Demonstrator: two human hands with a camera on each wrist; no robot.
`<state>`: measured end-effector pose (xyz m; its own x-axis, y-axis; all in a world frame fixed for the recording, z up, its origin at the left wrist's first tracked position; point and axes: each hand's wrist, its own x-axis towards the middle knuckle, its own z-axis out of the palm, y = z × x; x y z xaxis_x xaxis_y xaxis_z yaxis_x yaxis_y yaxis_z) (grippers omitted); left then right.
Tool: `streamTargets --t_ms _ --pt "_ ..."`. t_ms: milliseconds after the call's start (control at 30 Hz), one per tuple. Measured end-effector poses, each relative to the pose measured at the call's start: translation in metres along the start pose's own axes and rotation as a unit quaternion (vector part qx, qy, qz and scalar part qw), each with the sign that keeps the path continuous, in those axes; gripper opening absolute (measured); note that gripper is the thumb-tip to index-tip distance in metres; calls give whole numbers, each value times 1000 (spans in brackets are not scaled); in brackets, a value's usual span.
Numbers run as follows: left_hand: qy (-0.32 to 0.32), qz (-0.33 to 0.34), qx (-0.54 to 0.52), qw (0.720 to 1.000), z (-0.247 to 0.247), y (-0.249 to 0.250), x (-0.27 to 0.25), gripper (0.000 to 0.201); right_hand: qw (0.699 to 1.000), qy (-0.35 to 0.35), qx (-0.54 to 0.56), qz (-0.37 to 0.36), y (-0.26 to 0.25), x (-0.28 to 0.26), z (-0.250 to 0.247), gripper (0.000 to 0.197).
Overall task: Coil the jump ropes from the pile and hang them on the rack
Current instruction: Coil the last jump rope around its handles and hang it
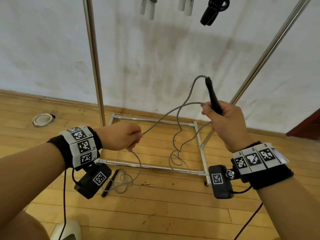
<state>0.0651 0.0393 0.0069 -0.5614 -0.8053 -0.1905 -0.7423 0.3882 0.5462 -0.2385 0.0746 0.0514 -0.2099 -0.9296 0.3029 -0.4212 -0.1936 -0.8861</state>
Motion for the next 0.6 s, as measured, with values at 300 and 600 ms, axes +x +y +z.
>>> streamTargets --t_ms 300,600 --pt "93 101 19 990 5 46 -1 27 986 -127 -92 -49 3 -28 23 14" --pt "153 149 -68 975 3 58 -9 30 976 -198 -65 -57 -6 -39 47 13"
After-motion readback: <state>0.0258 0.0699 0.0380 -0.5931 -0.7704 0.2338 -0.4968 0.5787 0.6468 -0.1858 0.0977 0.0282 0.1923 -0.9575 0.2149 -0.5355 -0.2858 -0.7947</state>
